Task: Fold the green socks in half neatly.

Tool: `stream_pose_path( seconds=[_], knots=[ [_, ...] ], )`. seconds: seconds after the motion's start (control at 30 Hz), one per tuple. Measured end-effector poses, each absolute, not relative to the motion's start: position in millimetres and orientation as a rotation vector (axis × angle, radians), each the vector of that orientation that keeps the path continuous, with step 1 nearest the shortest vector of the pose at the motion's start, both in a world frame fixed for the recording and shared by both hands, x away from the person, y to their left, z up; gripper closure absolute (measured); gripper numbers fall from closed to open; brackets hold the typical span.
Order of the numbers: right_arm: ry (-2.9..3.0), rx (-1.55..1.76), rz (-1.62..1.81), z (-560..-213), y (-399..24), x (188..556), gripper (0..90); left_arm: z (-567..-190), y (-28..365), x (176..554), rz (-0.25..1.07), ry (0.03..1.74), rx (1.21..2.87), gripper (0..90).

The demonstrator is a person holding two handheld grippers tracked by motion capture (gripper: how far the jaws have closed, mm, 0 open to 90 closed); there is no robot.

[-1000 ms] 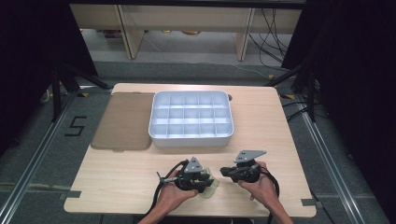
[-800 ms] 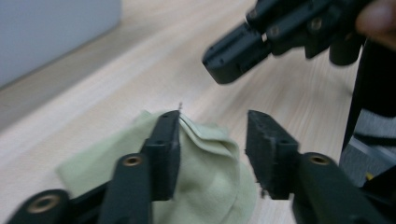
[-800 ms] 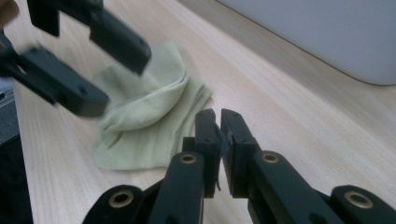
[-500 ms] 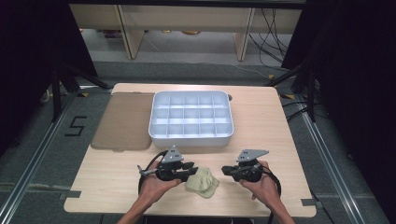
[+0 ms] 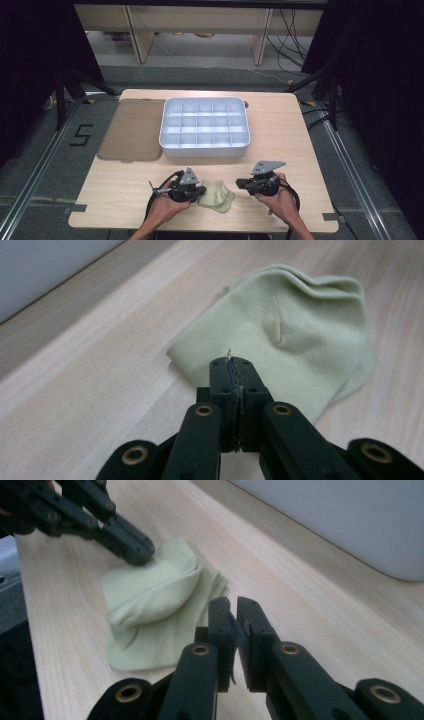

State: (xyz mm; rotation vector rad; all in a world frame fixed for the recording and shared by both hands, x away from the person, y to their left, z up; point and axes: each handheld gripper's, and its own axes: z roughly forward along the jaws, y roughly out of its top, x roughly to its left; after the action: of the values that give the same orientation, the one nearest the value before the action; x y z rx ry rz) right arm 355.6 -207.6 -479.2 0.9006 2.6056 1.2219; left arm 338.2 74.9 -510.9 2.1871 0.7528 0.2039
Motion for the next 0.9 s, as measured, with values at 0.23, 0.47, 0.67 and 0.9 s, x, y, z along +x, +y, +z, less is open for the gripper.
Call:
stream_pose_path(
  seconds=[0.23, 0.47, 0.67, 0.9],
  knots=[
    [2.624, 0.832, 1.278, -469, -192, 345, 85.8, -510, 76, 321, 0.234, 0.780, 2.196, 88.2],
    [2.676, 0.769, 1.307, -470, -165, 334, 87.9, -510, 76, 321, 0.237, 0.775, 2.197, 88.3],
    [2.741, 0.726, 1.156, -486, -152, 331, 89.2, -510, 76, 321, 0.238, 0.777, 2.198, 88.2],
    [2.741, 0.792, 0.996, -497, -167, 330, 90.0, -510, 76, 321, 0.248, 0.768, 2.209, 88.2]
  ],
)
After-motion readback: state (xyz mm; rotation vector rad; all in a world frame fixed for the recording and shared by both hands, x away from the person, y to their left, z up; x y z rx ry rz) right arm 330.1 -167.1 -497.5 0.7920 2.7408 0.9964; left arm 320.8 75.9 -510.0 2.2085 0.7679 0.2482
